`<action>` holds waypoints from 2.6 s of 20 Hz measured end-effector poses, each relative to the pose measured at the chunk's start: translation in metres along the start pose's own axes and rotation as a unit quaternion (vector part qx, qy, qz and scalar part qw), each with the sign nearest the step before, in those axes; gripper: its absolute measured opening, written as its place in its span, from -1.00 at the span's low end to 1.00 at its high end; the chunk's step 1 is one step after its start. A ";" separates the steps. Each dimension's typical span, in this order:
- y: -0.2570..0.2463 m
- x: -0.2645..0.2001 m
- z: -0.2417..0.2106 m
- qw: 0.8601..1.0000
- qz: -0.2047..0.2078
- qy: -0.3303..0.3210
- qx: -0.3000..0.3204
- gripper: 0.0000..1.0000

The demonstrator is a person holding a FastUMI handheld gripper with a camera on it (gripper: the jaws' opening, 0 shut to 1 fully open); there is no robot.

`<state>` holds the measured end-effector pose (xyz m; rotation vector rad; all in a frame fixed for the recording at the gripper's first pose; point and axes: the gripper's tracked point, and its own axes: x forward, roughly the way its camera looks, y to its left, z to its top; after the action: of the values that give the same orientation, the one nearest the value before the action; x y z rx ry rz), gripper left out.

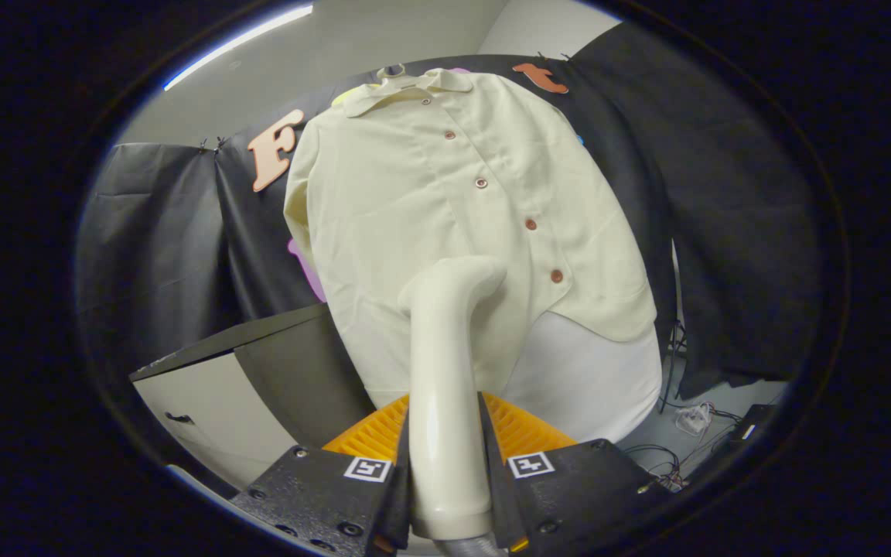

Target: Iron the clothes twice with a garment steamer, once on the left side and once on the right side.

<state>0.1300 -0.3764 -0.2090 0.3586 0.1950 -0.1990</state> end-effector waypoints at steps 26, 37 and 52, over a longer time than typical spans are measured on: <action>-0.005 -0.073 0.125 0.996 -0.011 -0.085 -0.034 -0.21; -0.021 -0.033 0.228 0.988 -0.017 -0.149 -0.046 -0.21; -0.044 0.053 0.264 0.983 -0.025 -0.181 -0.021 -0.21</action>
<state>0.2112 -0.5214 0.0076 0.2696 -0.1502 -0.3061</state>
